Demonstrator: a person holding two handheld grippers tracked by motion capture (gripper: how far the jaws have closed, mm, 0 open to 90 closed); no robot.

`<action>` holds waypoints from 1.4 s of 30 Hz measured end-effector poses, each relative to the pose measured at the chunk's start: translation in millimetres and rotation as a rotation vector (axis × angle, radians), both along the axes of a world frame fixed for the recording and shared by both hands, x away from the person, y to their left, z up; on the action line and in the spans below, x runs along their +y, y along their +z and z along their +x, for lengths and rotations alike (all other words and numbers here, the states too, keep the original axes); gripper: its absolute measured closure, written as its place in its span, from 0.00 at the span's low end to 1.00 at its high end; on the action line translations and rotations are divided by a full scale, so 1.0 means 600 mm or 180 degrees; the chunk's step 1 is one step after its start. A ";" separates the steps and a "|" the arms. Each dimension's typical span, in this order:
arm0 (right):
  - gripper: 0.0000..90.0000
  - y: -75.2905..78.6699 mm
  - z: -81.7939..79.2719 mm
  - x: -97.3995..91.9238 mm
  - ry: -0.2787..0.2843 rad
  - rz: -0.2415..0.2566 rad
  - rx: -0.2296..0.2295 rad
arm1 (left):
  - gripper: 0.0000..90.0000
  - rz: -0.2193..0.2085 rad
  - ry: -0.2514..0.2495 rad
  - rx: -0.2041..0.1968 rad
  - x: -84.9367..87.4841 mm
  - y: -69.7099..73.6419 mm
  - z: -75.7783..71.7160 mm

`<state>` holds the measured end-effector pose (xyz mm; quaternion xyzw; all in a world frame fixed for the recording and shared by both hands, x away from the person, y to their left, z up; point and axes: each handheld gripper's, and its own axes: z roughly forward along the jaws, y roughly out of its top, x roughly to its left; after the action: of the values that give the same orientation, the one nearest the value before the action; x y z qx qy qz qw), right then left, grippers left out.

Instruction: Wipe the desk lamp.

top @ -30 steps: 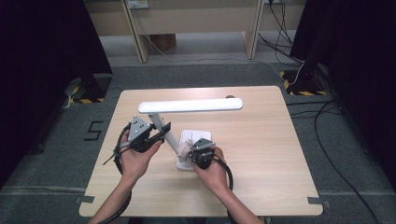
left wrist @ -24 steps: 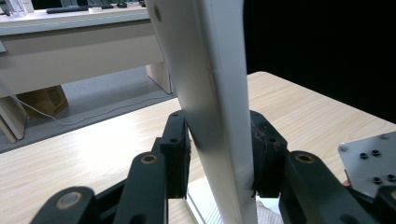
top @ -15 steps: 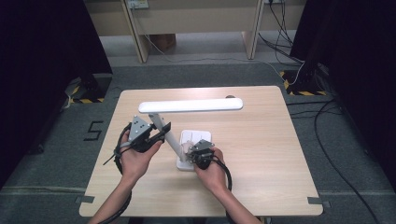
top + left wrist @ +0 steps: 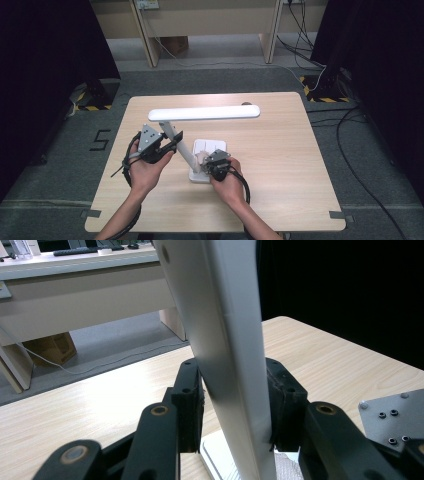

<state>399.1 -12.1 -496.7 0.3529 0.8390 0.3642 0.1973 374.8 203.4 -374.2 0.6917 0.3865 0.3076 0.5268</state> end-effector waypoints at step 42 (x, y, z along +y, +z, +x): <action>0.95 0.000 0.008 -0.070 -0.0312 -0.0143 -0.0090 | 0.71 0.0024 0.0031 -0.0018 -0.003 -0.001 -0.002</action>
<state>404.0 -54.3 -496.9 0.3838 0.8258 0.3402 0.2346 373.6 201.8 -374.8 0.6910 0.3872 0.3135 0.5238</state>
